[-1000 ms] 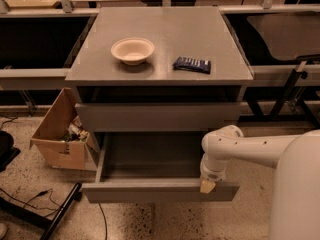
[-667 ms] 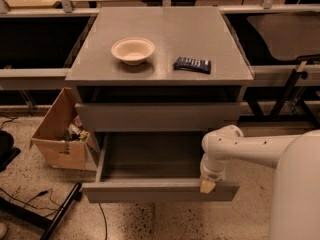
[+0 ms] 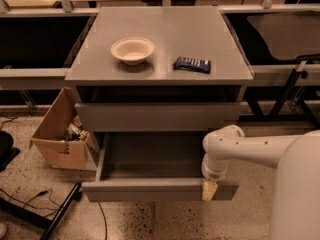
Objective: Open middle drawer
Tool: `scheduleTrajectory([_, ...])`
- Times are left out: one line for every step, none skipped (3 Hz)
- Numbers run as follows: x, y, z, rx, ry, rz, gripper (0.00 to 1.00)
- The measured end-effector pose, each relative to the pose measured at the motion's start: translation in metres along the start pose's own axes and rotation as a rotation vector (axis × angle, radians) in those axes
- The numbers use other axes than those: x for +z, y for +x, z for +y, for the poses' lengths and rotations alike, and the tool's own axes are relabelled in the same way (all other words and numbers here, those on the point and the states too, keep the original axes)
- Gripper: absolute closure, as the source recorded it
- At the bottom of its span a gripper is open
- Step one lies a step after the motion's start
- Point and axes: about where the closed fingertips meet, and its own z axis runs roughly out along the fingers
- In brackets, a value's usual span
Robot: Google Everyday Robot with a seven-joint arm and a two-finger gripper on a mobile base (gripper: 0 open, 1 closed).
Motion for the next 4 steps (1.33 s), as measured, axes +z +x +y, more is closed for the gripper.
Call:
scheduleTrajectory([0.0,0.0,0.0,0.0,0.0,0.0,0.0])
scheduleTrajectory([0.019,0.007,0.018,0.02,-0.064,-0.018,0.18])
scheduleTrajectory([0.024,0.02,0.069,0.098,-0.17,-0.024,0.42])
scheduleTrajectory([0.023,0.02,0.073,0.101,-0.179,-0.021,0.65])
